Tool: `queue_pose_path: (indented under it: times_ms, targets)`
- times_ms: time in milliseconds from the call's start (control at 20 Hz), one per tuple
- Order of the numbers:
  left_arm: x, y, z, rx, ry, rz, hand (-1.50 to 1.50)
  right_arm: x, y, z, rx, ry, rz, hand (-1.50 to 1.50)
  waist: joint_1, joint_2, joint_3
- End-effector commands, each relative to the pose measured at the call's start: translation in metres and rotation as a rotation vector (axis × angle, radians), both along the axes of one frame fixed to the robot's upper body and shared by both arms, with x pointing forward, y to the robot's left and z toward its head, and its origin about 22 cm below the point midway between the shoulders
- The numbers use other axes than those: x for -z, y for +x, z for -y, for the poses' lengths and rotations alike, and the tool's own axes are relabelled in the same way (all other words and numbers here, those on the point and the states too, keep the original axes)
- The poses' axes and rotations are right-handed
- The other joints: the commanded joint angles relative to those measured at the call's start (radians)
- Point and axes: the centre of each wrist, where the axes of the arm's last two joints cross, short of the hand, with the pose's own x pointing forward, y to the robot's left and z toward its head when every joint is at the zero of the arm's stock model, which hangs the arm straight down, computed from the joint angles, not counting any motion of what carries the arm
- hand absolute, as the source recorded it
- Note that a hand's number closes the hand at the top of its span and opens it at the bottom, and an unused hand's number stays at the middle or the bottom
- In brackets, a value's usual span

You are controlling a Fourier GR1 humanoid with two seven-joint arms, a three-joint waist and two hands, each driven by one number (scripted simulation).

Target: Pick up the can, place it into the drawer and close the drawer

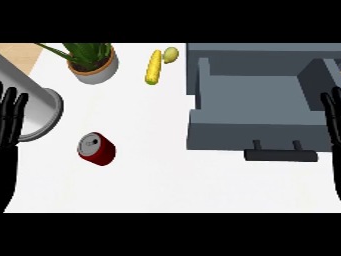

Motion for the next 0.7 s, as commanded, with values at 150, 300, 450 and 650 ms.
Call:
queue_pose_path:
  times_ms: [150, 300, 450, 650]
  targets:
    - [-0.005, 0.004, 0.021, 0.289, -0.015, 0.029, -1.50, -0.007, 0.003, -0.006, 0.007, -0.004, 0.048, -1.50, -0.023, -0.009, -0.012]
    - [0.024, -0.002, 0.008, 0.246, 0.048, -0.307, -1.50, 0.023, -0.004, 0.006, 0.069, 0.034, -0.245, -1.50, -0.032, 0.000, -0.010]
    - [0.014, -0.005, 0.018, 0.251, 0.047, -0.364, -1.50, 0.007, -0.001, 0.010, 0.100, 0.025, -0.286, -1.50, -0.022, -0.009, -0.011]
    - [-0.006, -0.005, 0.003, 0.257, 0.039, -0.366, -1.50, 0.013, -0.022, 0.013, 0.094, 0.036, -0.285, -1.50, -0.022, -0.010, -0.011]
